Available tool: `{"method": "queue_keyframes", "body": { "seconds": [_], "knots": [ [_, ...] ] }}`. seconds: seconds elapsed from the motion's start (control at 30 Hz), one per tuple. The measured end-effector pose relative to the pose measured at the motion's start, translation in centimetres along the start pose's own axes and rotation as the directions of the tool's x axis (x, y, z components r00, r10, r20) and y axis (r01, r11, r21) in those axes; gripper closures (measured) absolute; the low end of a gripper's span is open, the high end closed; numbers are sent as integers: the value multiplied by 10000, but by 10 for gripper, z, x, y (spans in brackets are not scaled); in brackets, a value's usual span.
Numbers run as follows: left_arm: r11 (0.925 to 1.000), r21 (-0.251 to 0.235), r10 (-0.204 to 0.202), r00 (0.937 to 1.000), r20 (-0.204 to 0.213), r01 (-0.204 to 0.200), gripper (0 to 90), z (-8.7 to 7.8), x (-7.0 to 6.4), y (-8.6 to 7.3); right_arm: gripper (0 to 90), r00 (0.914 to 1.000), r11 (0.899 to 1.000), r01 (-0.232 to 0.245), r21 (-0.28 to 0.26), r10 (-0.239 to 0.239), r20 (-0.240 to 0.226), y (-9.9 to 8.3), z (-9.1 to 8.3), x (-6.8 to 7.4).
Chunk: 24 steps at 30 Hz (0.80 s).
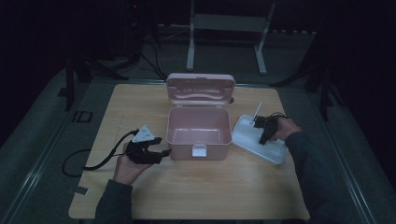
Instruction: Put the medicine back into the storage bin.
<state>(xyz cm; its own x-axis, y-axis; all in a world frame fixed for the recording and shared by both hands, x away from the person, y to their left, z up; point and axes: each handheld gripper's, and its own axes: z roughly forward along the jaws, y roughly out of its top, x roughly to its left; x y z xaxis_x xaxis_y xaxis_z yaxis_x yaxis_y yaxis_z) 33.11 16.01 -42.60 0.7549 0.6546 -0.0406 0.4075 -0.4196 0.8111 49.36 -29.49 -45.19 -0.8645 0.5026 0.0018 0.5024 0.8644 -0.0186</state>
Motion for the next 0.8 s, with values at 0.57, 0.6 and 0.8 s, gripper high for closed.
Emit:
{"method": "queue_keyframes", "body": {
  "seconds": [0.57, 0.6, 0.8],
  "knots": [
    [10000, -1, -21, 10000, 31, 21, 370, 1, -1, 0, 785, 9996, 9999, -141, 77, 139, 235, 4, 1, 10],
    [10000, 3, 0, 10000, 24, 0, 370, 1, -1, 0, 803, 9996, 9998, -139, 106, 136, 244, 4, 1, 10],
    [10000, -28, -18, 10000, 9, 19, 370, 0, 0, 0, 848, 9992, 9999, 32, 149, -38, 397, 5, 1, 9]
  ]
}}
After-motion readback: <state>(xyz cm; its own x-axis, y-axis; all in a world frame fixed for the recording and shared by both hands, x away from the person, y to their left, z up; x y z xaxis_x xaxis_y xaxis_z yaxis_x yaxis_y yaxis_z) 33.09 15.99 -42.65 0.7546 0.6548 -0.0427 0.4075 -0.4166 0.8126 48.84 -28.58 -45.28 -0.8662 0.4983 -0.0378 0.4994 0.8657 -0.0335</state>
